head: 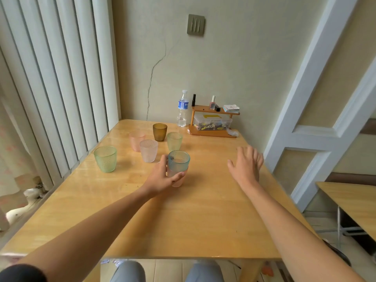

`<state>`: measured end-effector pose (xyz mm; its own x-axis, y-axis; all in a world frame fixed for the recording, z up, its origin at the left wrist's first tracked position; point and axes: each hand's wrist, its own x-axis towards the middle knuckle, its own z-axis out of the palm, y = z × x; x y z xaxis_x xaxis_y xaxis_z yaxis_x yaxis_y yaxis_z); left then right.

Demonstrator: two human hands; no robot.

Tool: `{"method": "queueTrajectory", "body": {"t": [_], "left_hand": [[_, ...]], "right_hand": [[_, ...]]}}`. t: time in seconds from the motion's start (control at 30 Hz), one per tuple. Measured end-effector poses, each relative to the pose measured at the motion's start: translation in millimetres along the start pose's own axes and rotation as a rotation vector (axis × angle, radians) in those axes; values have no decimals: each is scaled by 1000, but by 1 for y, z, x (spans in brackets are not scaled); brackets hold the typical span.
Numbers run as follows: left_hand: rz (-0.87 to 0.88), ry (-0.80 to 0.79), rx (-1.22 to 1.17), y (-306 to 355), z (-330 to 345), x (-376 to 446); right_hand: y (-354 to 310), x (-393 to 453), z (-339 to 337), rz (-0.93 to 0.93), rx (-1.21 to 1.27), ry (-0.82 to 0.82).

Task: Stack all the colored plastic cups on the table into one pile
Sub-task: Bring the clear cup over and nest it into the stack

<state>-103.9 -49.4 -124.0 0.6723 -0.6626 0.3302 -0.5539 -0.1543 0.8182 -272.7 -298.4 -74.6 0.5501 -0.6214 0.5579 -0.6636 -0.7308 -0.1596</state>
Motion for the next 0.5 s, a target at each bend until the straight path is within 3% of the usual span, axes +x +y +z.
{"method": "queueTrajectory", "body": {"t": [0.2, 0.5], "left_hand": [[-66, 9, -114, 14, 6, -3], [-80, -8, -176, 14, 3, -2]], "right_hand": [[40, -2, -4, 269, 161, -322], [38, 6, -10, 296, 182, -327]]}}
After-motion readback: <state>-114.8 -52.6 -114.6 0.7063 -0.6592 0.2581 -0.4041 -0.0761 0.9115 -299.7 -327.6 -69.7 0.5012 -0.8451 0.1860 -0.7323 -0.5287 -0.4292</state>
